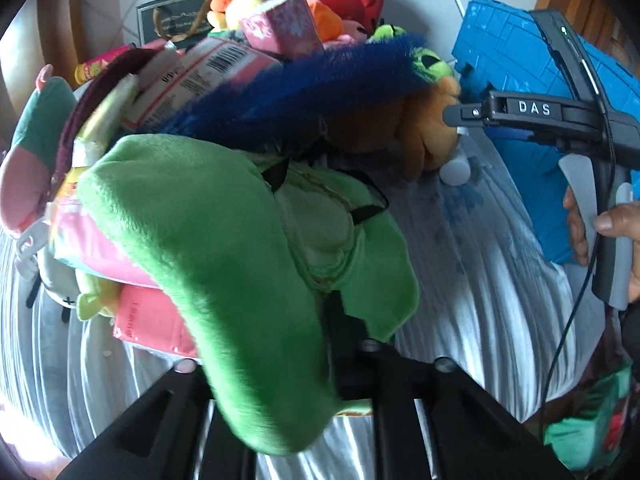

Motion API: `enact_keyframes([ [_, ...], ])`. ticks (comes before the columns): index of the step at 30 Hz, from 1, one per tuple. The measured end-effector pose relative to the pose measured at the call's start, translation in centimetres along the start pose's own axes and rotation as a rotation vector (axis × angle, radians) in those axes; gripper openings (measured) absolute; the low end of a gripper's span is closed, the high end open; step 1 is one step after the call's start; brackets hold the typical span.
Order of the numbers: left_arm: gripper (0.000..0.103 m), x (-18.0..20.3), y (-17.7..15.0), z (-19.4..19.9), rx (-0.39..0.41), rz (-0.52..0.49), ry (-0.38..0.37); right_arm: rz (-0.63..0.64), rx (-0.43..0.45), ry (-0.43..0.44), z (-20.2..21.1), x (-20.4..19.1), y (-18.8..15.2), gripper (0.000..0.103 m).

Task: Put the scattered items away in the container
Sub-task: 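Grasp the green frog plush with the left tool while the right tool grasps the brown teddy bear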

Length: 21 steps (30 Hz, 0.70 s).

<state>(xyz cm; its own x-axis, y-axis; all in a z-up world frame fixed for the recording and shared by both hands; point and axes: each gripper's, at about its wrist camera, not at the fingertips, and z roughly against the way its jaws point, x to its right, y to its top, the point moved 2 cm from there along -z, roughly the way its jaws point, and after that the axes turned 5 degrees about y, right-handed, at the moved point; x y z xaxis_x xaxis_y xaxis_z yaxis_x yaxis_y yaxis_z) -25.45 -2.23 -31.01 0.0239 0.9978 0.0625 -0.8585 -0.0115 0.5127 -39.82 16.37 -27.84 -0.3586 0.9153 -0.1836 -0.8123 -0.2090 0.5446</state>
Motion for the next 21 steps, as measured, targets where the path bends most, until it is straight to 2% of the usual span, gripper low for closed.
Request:
enact_keyframes([
  [6,0.009,1.0,0.4,0.2,0.019,-0.049,-0.008,0.010,-0.006,-0.037,-2.1,1.5,1.4,0.081],
  [10,0.009,1.1,0.6,0.0,0.006,-0.065,-0.013,0.010,-0.051,-0.001,-4.3,1.8,2.4,0.081],
  [13,0.009,0.7,0.5,-0.2,-0.005,-0.064,-0.017,0.052,-0.086,-0.010,-5.9,1.4,2.8,0.081],
  [21,0.009,0.6,0.4,-0.4,-0.021,-0.073,-0.026,0.035,-0.118,0.049,-8.3,1.9,3.6,0.096],
])
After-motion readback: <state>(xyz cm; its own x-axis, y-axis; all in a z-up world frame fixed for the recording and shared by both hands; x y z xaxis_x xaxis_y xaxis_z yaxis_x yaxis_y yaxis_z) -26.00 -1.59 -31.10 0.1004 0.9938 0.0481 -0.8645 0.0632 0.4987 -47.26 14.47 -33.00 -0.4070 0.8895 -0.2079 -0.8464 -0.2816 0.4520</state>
